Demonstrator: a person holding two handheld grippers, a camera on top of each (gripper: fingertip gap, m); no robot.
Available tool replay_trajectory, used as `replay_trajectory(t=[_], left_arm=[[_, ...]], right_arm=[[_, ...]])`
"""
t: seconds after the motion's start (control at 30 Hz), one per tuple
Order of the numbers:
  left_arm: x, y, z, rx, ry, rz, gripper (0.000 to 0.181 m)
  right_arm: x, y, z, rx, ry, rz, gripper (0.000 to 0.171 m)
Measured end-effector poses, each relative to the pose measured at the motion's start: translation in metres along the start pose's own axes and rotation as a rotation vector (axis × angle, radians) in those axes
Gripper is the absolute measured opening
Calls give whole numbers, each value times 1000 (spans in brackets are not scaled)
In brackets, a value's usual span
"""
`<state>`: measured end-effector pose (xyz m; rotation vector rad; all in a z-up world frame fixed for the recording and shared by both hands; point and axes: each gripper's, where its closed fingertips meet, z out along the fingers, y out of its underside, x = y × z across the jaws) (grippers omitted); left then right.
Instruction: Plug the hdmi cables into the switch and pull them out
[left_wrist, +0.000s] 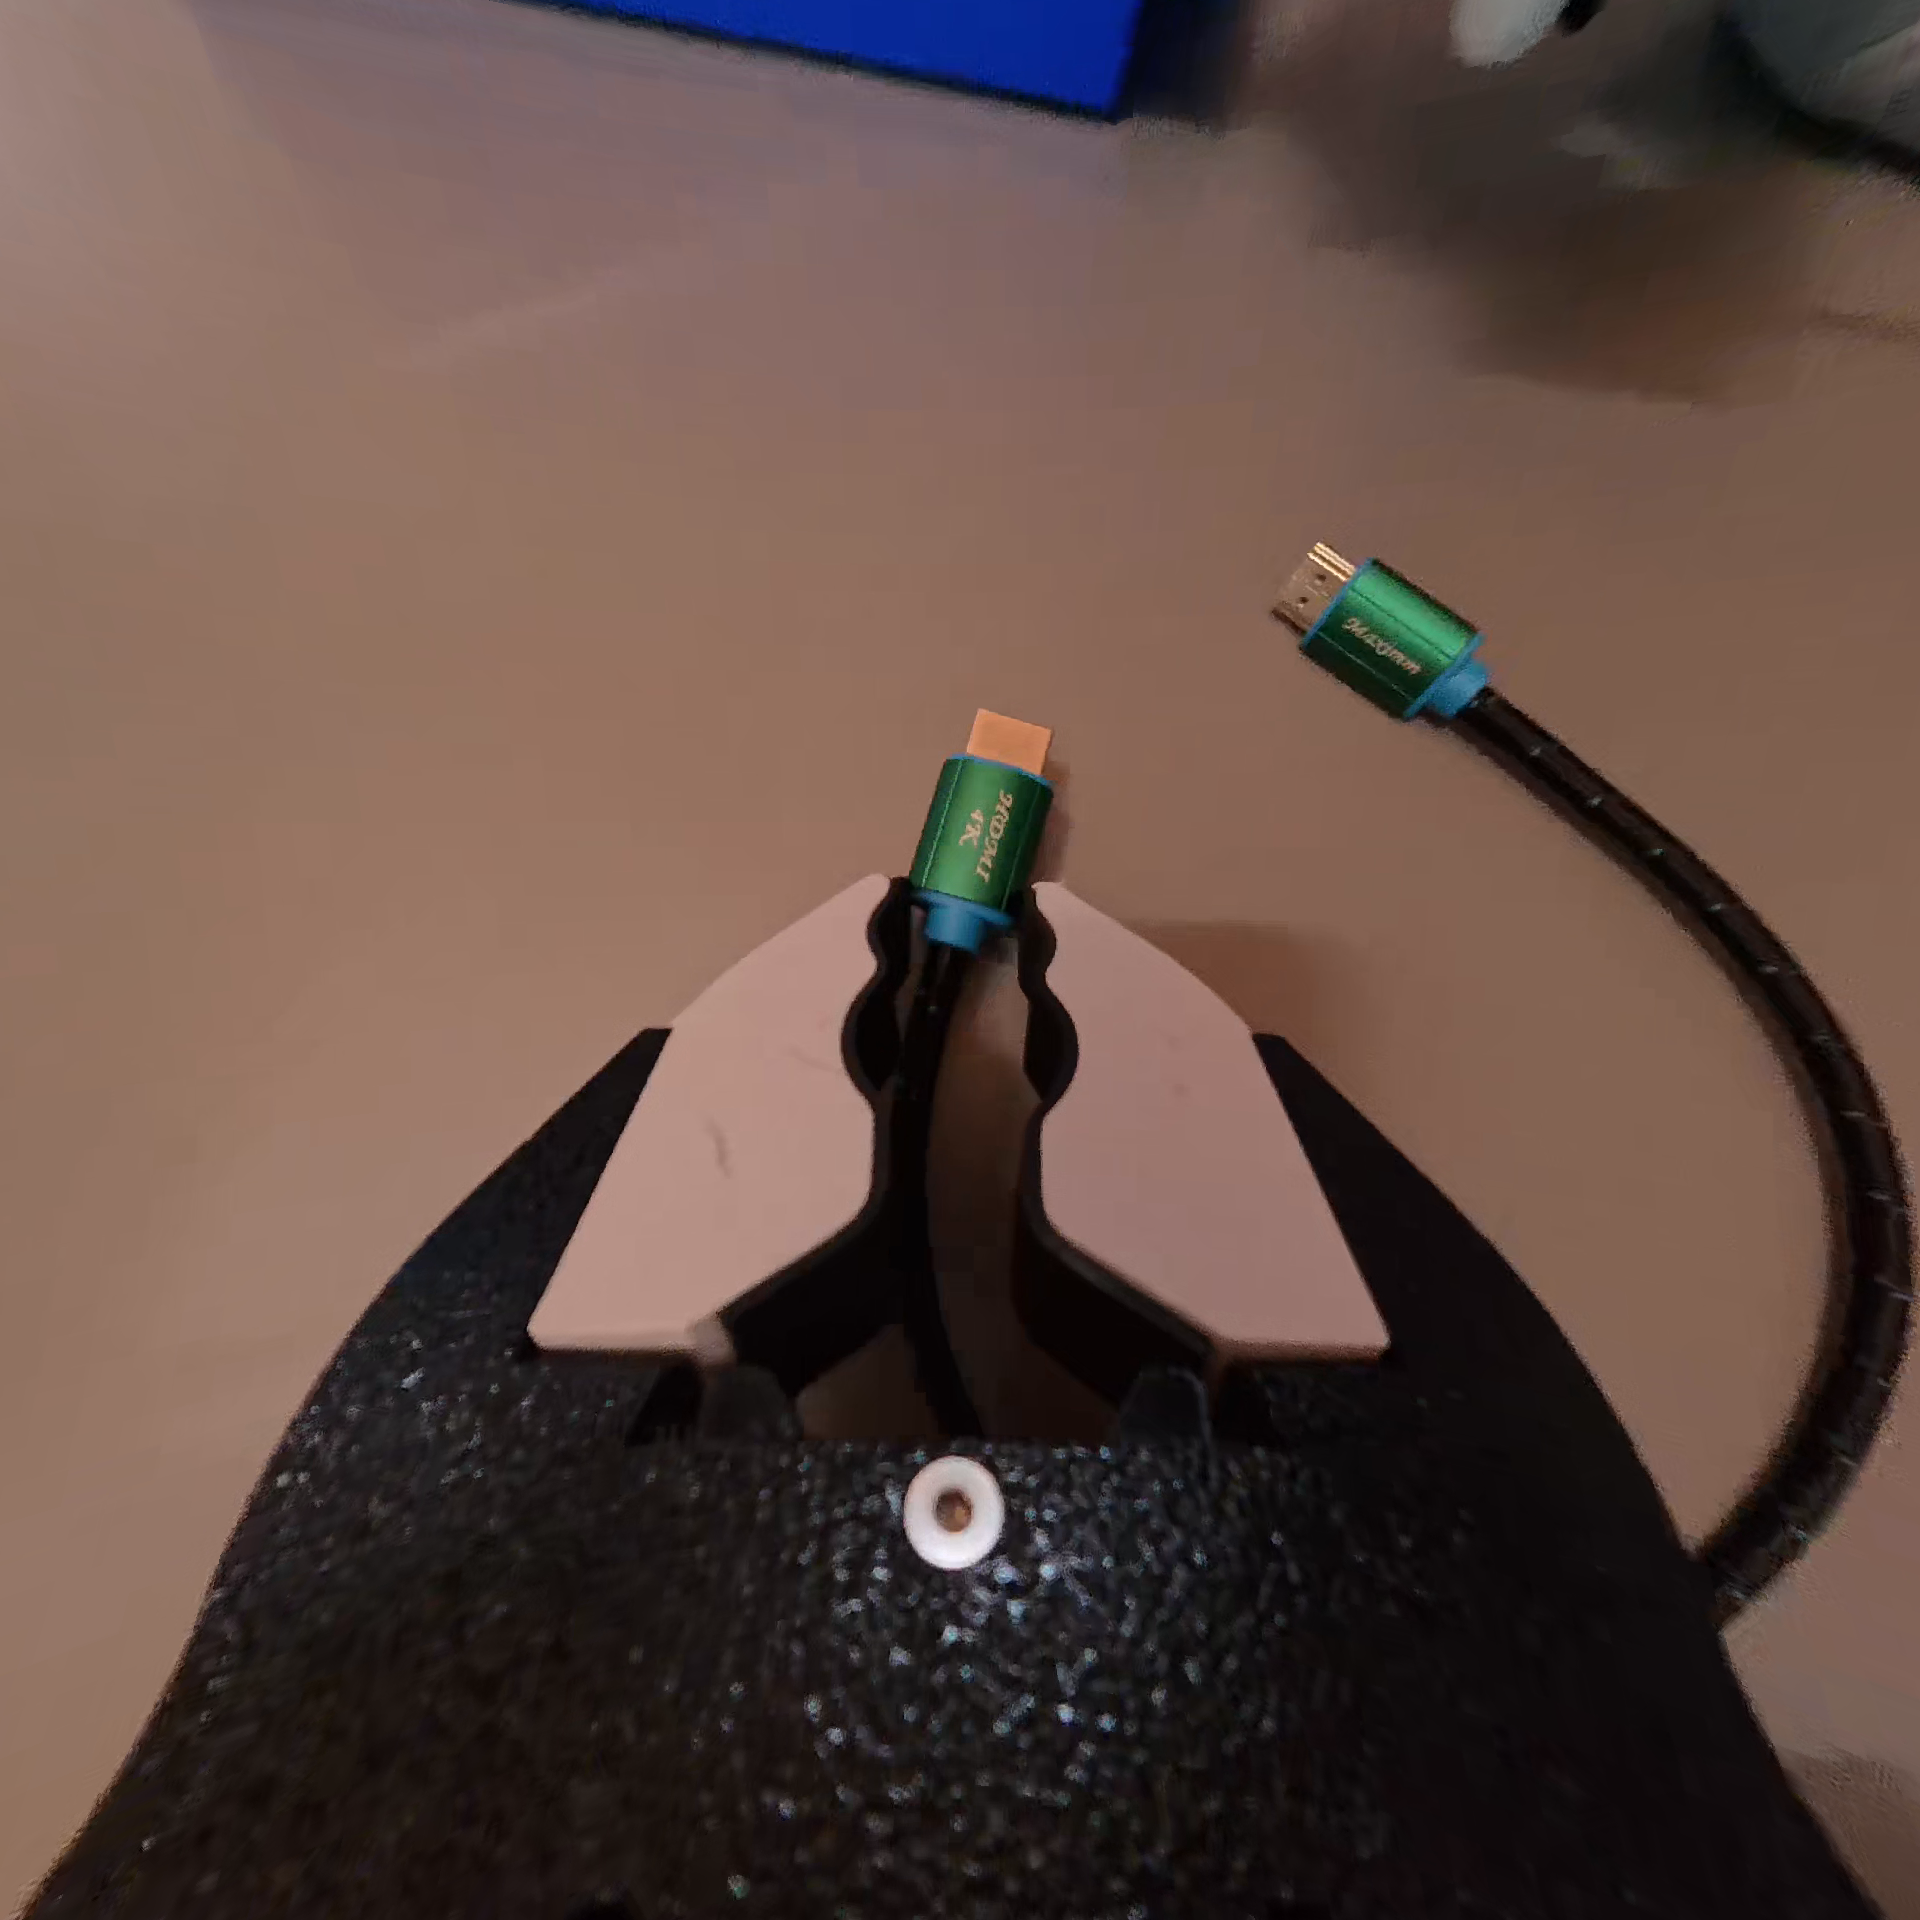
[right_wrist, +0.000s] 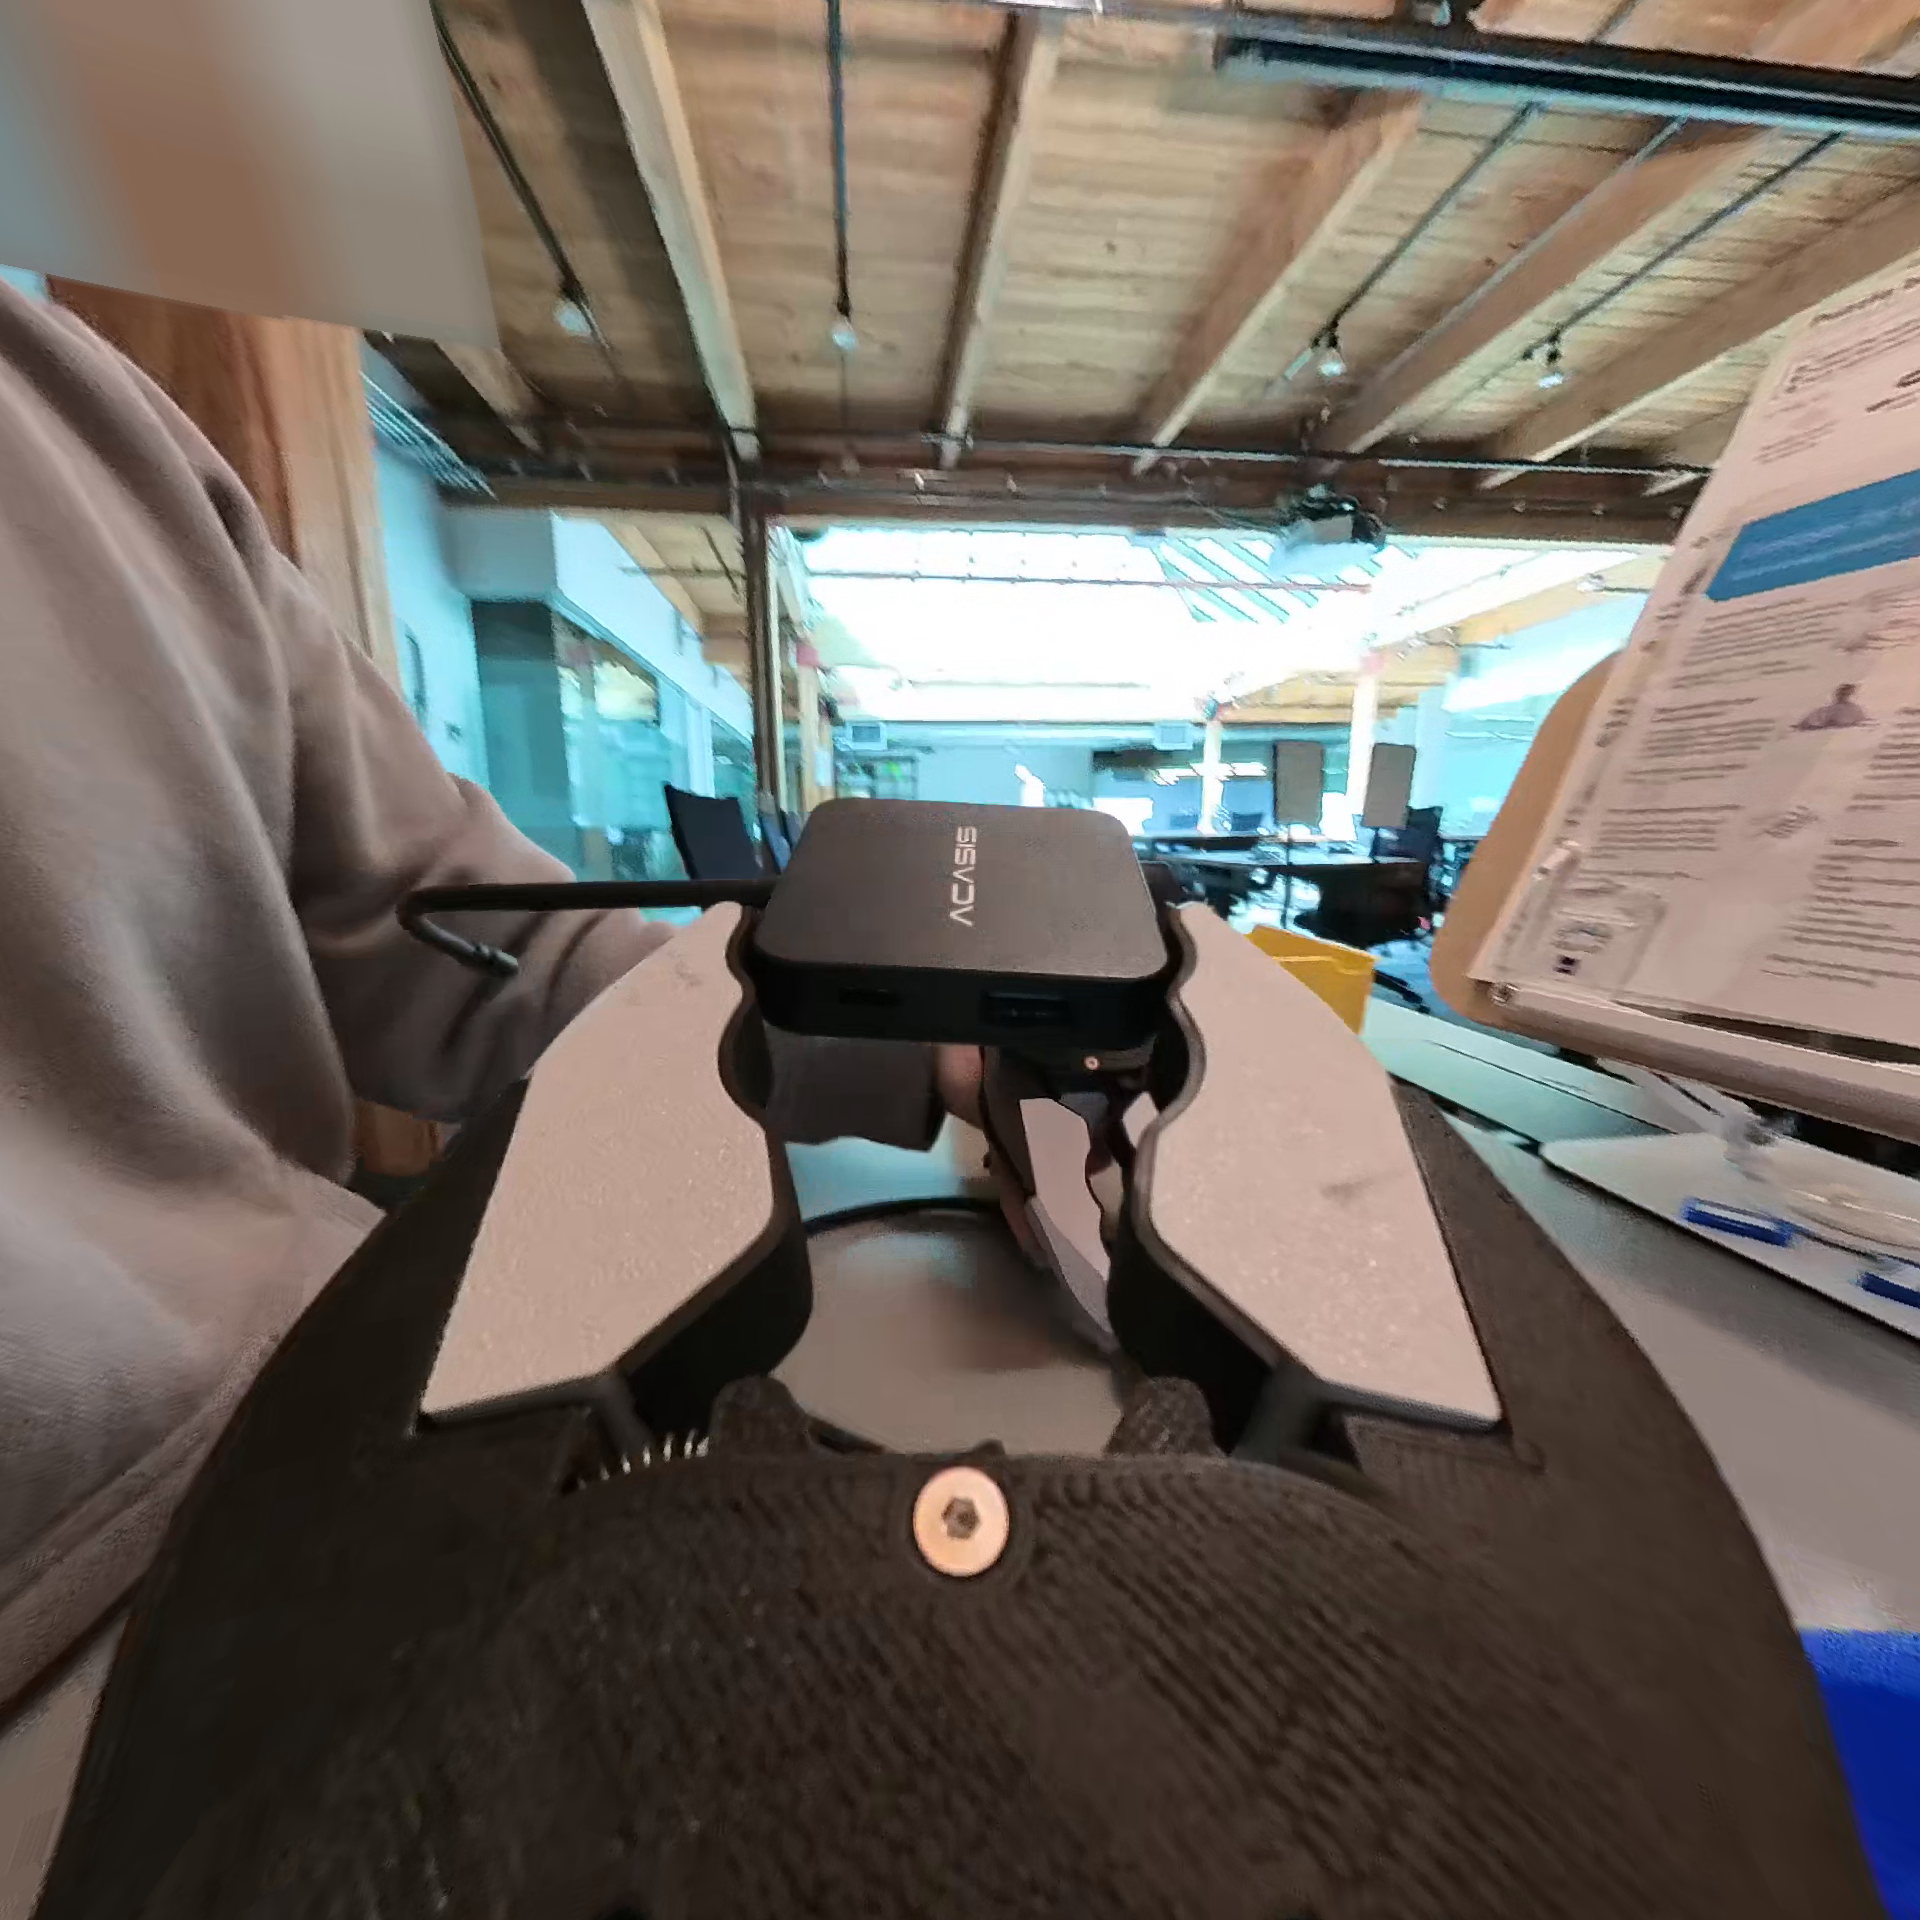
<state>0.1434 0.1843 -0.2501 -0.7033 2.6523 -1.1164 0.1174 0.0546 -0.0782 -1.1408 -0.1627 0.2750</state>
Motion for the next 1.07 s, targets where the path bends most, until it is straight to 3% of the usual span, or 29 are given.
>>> replay_trajectory(t=[0.03, 0.27, 0.43, 1.07], left_arm=[[6, -5, -6, -13, 5, 15, 20], [51, -74, -66, -211, -32, 102, 19], [71, -101, -82, -296, -22, 114, 19], [66, -93, -74, -449, -97, 48, 19]], right_arm=[[-1, -2, -1, 21, -13, 15, 72], [-6, 14, 2, -53, -53, 1, 72], [-12, 26, 8, -109, -81, -13, 72], [-12, 57, 15, -313, -42, -150, 72]])
